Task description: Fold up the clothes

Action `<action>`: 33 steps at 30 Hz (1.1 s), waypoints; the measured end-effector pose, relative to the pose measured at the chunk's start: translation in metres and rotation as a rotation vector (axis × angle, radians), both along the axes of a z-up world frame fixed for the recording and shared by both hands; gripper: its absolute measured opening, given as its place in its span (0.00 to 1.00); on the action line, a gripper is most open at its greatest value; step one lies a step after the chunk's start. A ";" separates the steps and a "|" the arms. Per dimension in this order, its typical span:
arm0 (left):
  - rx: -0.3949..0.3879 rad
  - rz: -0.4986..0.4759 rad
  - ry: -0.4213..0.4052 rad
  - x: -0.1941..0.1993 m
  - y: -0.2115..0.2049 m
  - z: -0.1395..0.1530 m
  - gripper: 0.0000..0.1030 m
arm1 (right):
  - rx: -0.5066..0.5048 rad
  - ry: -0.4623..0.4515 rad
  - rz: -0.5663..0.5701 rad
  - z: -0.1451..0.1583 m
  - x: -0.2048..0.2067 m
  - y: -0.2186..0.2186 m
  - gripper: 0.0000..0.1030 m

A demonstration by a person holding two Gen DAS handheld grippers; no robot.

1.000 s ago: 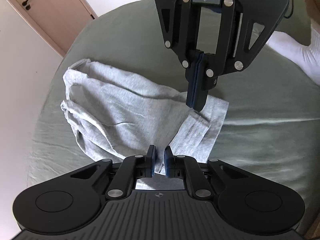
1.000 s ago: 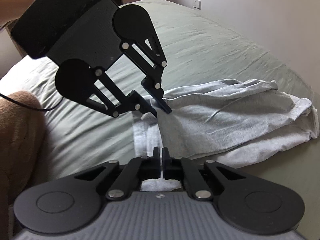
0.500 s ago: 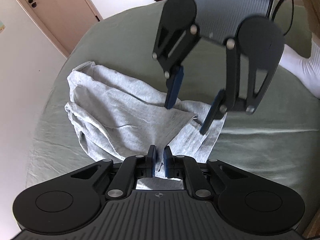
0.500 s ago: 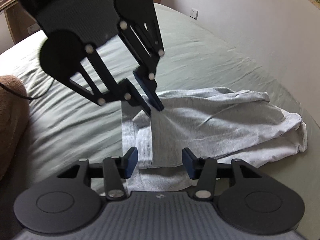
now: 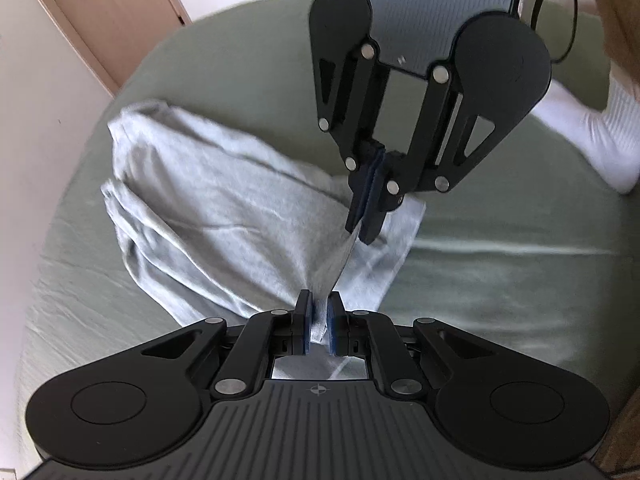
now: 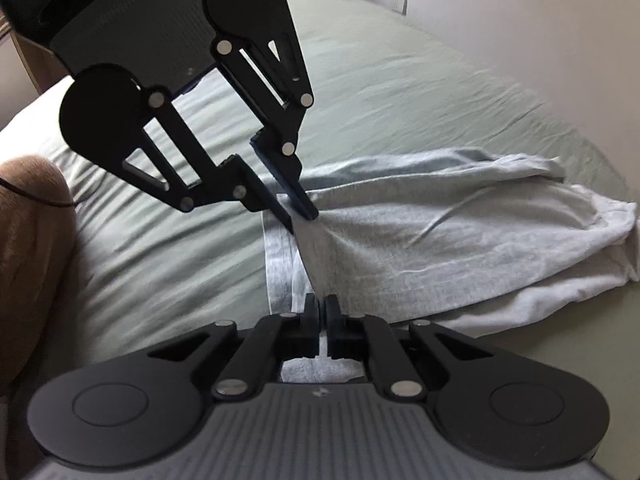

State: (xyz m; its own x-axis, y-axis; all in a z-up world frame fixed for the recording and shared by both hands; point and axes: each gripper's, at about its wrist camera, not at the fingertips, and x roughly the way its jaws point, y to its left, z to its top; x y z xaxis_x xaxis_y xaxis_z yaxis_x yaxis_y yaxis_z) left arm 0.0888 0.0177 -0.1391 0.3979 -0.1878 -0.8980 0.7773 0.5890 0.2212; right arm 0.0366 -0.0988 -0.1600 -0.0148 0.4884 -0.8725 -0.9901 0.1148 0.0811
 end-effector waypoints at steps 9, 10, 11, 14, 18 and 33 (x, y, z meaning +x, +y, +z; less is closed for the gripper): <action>-0.074 0.075 0.007 0.002 0.021 0.013 0.30 | 0.088 0.156 -0.129 0.029 0.062 -0.015 0.35; -0.078 0.087 -0.003 0.005 0.024 0.019 0.31 | 0.101 0.159 -0.166 0.034 0.078 -0.015 0.35; -0.084 0.098 -0.017 0.008 0.027 0.025 0.31 | 0.113 0.151 -0.196 0.038 0.093 -0.014 0.35; -0.116 0.124 -0.054 0.021 0.024 0.034 0.33 | 0.129 0.141 -0.267 0.045 0.130 -0.008 0.35; -0.203 0.184 -0.103 0.052 0.008 0.029 0.36 | 0.130 0.182 -0.409 0.046 0.200 0.019 0.33; -0.220 0.265 -0.043 0.099 -0.007 -0.020 0.36 | -0.050 0.146 -0.459 0.006 0.253 0.101 0.19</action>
State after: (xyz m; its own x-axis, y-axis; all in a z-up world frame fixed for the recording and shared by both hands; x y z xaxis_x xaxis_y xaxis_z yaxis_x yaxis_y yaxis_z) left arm 0.1880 0.0108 -0.1587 0.4957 -0.2599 -0.8287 0.5836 0.8064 0.0962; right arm 0.2892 0.0019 -0.1544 0.0682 0.4307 -0.8999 -0.8147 0.5447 0.1990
